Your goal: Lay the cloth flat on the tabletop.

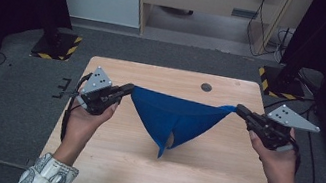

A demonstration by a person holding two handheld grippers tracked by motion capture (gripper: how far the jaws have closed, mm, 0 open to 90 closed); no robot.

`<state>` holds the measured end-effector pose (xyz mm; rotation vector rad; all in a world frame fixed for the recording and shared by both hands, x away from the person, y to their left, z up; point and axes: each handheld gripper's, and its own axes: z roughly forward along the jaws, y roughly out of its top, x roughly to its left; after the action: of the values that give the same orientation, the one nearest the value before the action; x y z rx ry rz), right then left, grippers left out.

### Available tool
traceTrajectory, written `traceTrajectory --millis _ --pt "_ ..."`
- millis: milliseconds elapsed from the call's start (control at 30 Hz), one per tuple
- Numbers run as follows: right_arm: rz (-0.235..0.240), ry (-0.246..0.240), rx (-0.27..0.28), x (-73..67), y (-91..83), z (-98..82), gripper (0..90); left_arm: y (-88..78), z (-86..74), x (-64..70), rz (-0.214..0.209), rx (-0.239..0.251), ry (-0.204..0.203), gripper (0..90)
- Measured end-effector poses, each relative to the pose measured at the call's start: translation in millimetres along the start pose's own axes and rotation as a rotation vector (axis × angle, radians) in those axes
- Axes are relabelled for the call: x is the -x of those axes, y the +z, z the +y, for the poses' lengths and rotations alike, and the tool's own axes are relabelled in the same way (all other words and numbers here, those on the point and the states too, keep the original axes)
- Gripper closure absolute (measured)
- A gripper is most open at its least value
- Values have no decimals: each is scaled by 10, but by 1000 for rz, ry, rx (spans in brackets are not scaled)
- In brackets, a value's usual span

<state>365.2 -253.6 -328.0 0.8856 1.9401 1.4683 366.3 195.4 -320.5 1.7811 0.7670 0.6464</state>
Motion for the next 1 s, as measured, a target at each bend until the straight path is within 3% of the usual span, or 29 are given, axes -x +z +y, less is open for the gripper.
traceTrajectory --millis 300,567,767,867,1000 --pt "15 -9 20 -66 -120 40 900 -152 5 79 -16 11 14 892" --pt "29 -29 44 -198 -317 53 899 -363 6 202 -33 22 37 891" --pt "50 -53 60 -343 -487 121 899 -549 60 250 -43 17 27 891" --pt "53 -64 43 -362 -463 126 899 -526 88 232 -32 -6 36 891" --pt "43 -47 -9 -267 -266 45 899 -296 26 115 -21 -59 27 891"
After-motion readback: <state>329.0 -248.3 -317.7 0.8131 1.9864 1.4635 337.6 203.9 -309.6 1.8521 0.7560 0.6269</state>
